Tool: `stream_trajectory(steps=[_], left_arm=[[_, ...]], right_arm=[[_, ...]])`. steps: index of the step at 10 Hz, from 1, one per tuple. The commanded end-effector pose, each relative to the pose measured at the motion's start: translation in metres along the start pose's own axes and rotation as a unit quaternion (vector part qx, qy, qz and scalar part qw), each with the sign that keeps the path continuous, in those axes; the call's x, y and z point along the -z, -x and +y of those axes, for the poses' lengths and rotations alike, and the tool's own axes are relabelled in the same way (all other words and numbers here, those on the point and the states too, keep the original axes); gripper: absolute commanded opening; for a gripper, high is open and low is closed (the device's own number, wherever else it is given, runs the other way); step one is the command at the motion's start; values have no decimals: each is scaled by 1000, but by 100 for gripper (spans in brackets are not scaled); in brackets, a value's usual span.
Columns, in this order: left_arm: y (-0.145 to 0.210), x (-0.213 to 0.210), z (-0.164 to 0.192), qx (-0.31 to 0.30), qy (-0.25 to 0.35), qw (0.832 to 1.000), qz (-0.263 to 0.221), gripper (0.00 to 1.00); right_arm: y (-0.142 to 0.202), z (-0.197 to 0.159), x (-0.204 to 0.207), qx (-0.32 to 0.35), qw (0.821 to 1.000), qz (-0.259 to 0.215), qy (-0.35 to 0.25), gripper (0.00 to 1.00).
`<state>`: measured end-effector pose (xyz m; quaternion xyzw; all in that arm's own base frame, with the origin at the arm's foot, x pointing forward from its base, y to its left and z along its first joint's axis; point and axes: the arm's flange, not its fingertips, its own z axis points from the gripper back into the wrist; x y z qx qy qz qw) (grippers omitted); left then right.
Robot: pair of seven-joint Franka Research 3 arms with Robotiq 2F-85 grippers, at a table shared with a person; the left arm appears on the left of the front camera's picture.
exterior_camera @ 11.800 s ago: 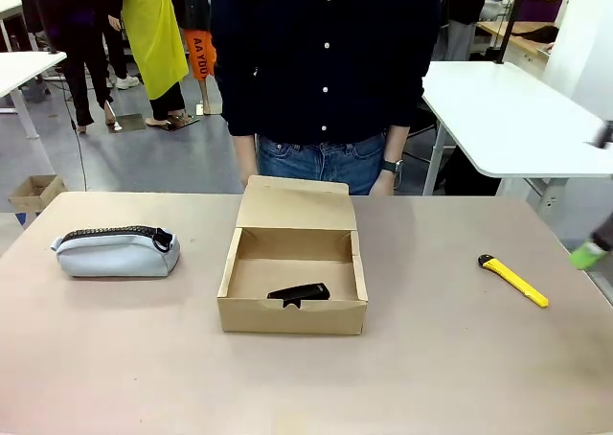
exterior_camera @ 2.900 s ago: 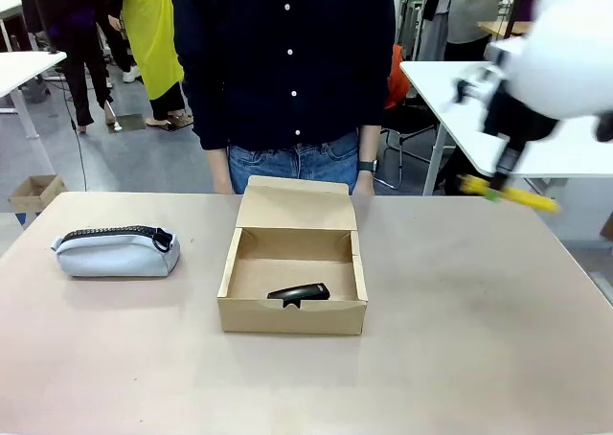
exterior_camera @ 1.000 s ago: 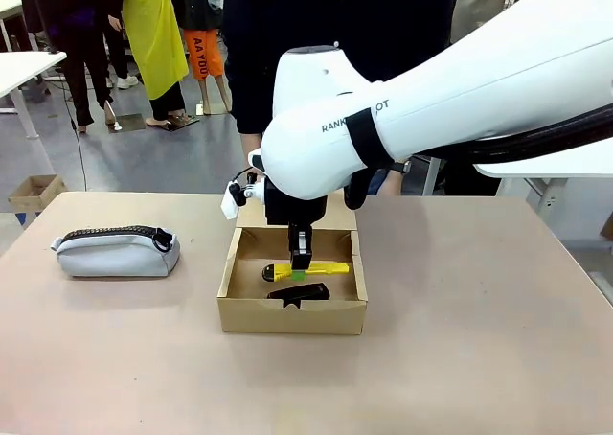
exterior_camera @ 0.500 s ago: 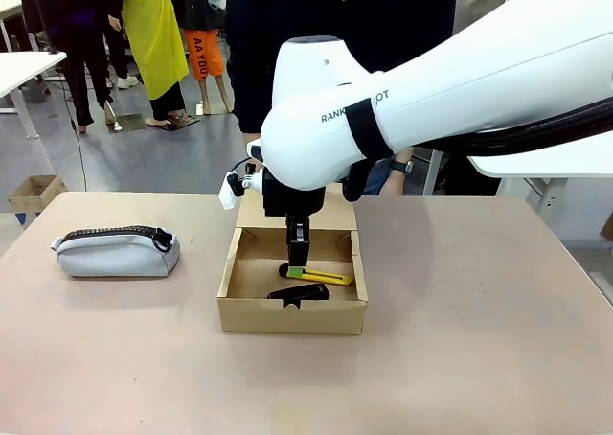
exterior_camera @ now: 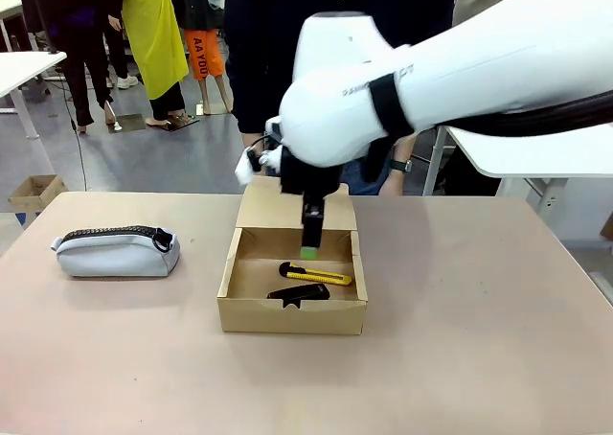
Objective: Pack the items into the box.
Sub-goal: Pick up the item indicated by the person and place it inside the Mailer Box.
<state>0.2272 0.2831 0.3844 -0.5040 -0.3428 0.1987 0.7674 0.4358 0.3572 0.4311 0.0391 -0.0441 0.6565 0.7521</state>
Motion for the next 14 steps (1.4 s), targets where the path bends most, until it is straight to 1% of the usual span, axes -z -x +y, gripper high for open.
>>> stream_trajectory(steps=[1,2,3,4,5,6,7,8,9,10,14], left_arm=[[2,1,-1,9,11,1000,-8,100],[2,1,-1,9,11,1000,-8,100],[2,1,-1,9,11,1000,-8,100],[2,1,-1,9,11,1000,-8,100],[2,1,-1,9,11,1000,-8,100],[2,1,-1,9,11,1000,-8,100],[2,1,-1,9,11,1000,-8,100],[2,1,-1,9,11,1000,-8,100],[2,1,-1,9,11,1000,-8,100],[2,1,-1,9,11,1000,-8,100],[2,1,-1,9,11,1000,-8,100]], right_arm=[[88,-7,-33,113,993,-44,-10,100],[136,-8,-47,143,984,-93,-49,100],[201,-12,-63,217,961,-126,-118,100],[273,-10,-74,357,903,-165,-175,100],[345,6,-82,451,824,-239,-245,100],[396,28,-81,492,775,-307,-253,100],[436,51,-72,540,714,-356,-267,100],[463,67,-60,583,654,-386,-289,100],[481,90,-48,607,596,-486,-200,100],[464,66,-66,454,814,-241,-269,100],[464,66,-66,454,814,-241,-269,100]])
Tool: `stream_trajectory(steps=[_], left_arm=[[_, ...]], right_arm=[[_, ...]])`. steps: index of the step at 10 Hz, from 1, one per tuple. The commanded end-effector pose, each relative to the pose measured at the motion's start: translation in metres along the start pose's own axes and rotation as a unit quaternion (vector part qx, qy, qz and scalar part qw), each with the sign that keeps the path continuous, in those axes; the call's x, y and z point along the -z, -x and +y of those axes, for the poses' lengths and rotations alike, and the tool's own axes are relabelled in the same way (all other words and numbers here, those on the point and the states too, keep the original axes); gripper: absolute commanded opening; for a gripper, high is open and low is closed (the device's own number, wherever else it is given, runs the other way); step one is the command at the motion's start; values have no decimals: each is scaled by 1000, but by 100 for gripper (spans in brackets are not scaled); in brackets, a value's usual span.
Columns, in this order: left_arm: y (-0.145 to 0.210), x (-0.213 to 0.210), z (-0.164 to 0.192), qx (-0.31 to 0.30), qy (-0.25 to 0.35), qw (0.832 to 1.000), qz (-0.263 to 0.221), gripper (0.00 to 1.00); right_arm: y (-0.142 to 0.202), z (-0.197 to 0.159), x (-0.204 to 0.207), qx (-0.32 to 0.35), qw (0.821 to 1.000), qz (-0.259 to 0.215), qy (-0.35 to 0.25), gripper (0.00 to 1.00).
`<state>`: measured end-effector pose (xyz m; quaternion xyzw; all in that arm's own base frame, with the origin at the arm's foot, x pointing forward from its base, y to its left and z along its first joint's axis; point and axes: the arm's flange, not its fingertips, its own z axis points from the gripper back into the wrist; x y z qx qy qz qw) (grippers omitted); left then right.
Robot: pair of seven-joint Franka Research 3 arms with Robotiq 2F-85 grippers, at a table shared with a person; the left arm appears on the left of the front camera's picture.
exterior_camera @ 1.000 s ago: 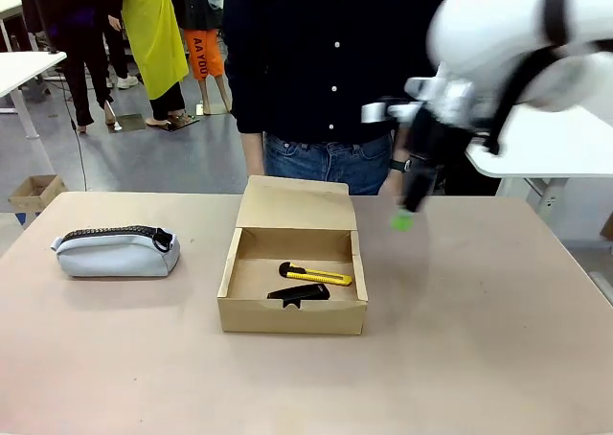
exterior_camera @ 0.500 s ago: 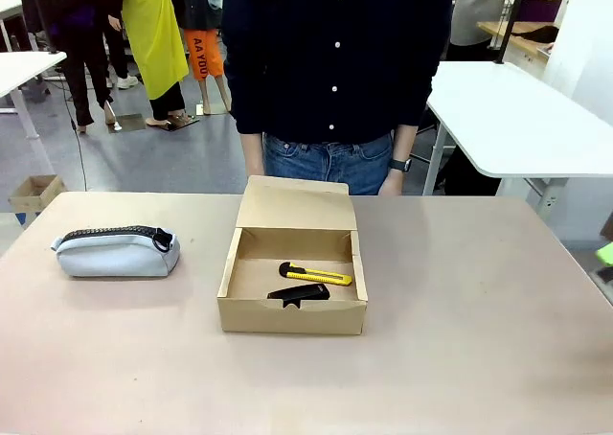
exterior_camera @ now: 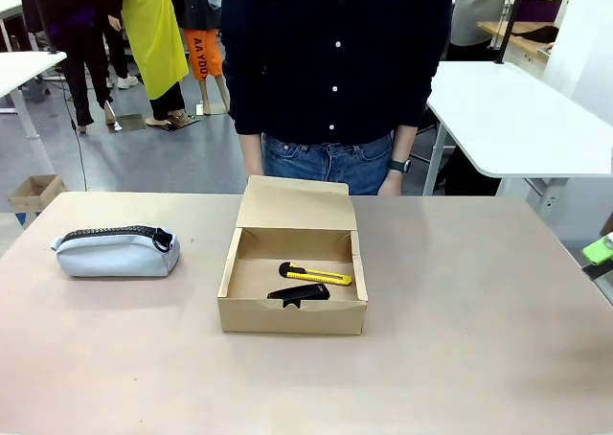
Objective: Pack the items into the box.
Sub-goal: Pick up the item indicated by the person and place it inside the Mailer Box.
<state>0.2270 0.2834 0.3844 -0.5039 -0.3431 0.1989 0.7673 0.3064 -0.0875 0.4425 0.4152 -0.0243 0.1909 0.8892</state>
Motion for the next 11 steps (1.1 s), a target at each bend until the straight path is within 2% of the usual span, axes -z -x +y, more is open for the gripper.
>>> stream_trajectory(steps=[1,10,11], left_arm=[[2,1,-1,9,11,1000,-7,100],[0,0,0,0,0,1000,0,100],[-2,25,-28,78,-16,996,43,100]], right_arm=[[3,-6,-7,-4,1000,4,2,100],[3,-6,-7,-4,1000,4,2,100],[3,-6,-7,-4,1000,4,2,100]])
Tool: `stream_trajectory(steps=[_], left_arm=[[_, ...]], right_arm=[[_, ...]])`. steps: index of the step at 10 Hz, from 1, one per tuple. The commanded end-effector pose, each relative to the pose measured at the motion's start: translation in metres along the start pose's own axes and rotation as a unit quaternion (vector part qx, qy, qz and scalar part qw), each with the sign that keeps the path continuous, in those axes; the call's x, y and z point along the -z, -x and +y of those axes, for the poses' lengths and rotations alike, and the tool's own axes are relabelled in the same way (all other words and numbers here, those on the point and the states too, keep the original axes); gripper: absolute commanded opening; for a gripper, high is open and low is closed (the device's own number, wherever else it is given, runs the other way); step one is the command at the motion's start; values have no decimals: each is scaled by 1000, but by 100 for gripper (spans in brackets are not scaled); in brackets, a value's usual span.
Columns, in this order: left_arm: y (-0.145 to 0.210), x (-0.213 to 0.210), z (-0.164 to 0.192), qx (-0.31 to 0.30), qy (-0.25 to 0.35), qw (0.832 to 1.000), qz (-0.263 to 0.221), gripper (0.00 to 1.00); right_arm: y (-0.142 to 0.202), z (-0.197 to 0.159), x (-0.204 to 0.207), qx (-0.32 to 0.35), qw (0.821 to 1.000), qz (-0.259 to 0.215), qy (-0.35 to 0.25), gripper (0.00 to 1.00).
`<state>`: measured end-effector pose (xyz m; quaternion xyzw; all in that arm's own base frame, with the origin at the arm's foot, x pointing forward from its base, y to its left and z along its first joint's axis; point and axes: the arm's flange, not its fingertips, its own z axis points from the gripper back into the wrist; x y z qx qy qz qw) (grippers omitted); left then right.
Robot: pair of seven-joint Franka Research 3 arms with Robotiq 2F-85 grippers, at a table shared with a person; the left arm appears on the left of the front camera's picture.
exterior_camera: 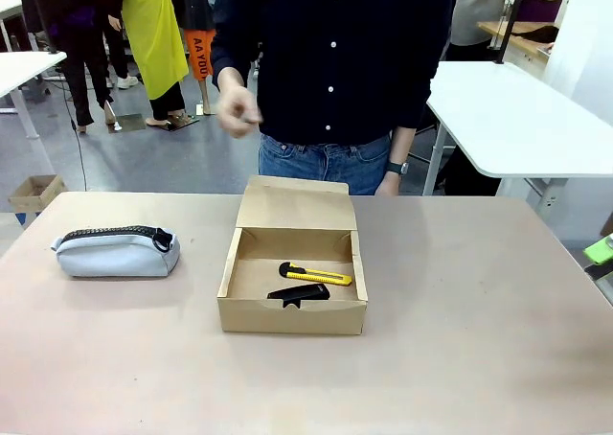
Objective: Pack the items into the box.
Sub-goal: Pick up the item indicated by the person and place it inside the Mailer Box.
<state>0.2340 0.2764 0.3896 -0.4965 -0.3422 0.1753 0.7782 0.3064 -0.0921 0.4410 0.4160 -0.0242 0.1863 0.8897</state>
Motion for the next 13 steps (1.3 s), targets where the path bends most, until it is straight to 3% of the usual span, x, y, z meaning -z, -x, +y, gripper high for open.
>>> stream_trajectory(steps=[1,2,3,4,13], left_arm=[[-5,38,-43,89,-24,994,60,100],[-8,52,-53,84,-26,994,65,100],[-10,60,-50,34,-87,993,67,100],[-11,39,-41,68,-15,996,53,100],[-11,39,-41,68,-15,996,53,100]], right_arm=[[1,-3,-5,-8,1000,6,2,100],[1,-3,-5,-8,1000,6,2,100],[1,-3,-5,-8,1000,6,2,100],[1,-3,-5,-8,1000,6,2,100],[1,-3,-5,-8,1000,6,2,100]])
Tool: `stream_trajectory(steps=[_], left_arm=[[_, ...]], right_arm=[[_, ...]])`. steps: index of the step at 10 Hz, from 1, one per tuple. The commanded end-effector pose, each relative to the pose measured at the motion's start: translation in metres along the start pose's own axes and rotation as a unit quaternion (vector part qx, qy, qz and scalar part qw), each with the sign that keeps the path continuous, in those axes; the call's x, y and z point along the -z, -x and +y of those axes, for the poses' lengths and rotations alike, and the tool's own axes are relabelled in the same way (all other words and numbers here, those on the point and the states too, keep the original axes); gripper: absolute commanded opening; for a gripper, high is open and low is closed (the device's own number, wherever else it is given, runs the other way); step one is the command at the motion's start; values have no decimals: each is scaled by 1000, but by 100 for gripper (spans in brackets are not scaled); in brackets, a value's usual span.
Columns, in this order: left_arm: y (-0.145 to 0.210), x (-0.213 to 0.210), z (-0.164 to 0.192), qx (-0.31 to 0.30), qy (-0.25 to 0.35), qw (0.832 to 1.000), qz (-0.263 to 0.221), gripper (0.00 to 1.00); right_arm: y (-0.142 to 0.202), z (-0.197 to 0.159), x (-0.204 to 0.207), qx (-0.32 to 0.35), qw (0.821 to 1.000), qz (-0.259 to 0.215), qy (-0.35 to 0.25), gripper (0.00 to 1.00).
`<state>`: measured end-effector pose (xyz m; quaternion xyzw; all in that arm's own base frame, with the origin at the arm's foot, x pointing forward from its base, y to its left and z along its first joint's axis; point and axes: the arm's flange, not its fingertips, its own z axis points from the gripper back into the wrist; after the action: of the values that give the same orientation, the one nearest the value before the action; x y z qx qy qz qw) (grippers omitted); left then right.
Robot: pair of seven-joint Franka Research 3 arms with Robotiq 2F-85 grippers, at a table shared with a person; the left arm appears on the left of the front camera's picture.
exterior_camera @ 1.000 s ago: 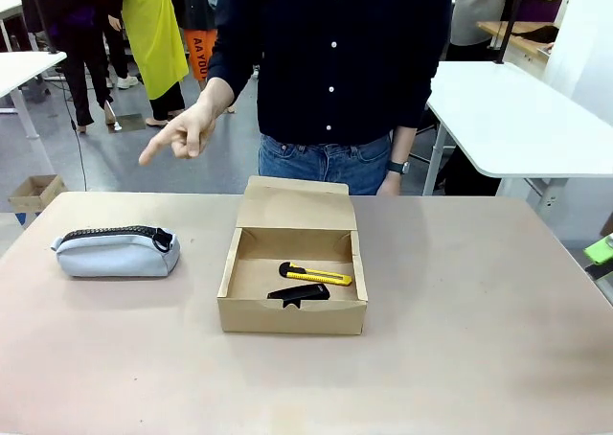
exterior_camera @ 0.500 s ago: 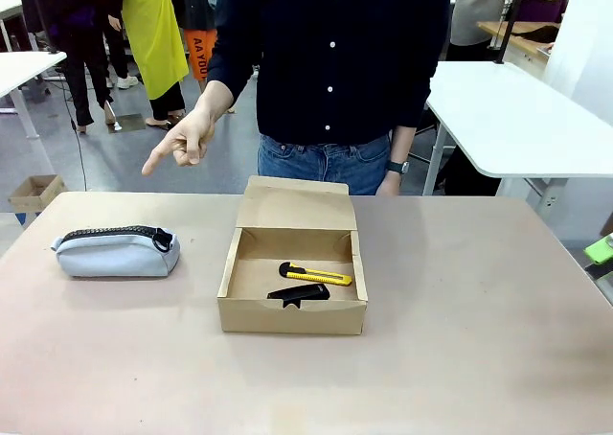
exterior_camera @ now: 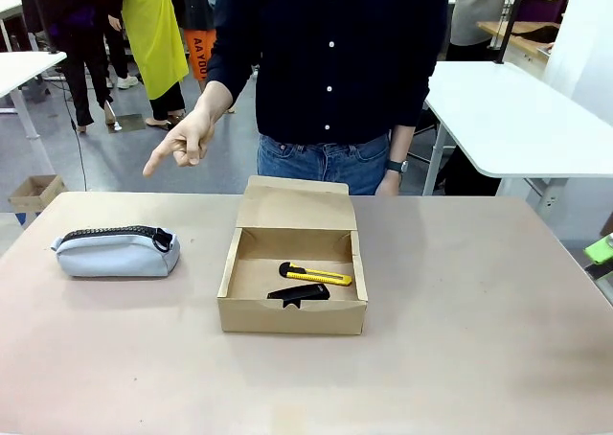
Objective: Pack the items into the box.
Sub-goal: Pick up the item indicated by the person and place it inside the Mailer Box.
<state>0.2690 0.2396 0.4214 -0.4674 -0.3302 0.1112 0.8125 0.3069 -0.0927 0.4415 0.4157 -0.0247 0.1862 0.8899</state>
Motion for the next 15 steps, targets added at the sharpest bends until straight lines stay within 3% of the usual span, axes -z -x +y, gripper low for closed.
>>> stream_trajectory(steps=[1,2,3,4,6,7,8,9,10,11,14,15], left_arm=[[0,0,0,0,0,1000,0,100],[-14,15,-8,79,21,993,81,100],[-14,46,-24,214,27,961,171,100],[-4,88,-40,351,14,894,278,100],[14,154,-45,501,-22,766,402,100],[22,173,-45,570,-50,723,387,100],[27,183,-48,618,-135,692,348,100],[26,182,-55,602,-182,688,361,100],[15,175,-68,585,-174,720,330,100],[25,199,-63,425,-80,810,397,100],[25,199,-63,425,-80,810,397,100],[22,197,-63,450,-95,791,404,100]], right_arm=[[2,-2,-4,-8,1000,6,2,100],[2,-2,-4,-8,1000,6,2,100],[2,-2,-4,-8,1000,6,2,100],[2,-2,-4,-8,1000,6,2,100],[2,-2,-4,-8,1000,6,2,100],[2,-2,-4,-8,1000,6,2,100],[2,-2,-4,-8,1000,6,2,100],[2,-2,-4,-8,1000,6,2,100],[2,-2,-4,-8,1000,6,2,100],[2,-2,-4,-8,1000,6,2,100],[2,-2,-4,-8,1000,6,2,100],[2,-2,-4,-8,1000,6,2,100]])
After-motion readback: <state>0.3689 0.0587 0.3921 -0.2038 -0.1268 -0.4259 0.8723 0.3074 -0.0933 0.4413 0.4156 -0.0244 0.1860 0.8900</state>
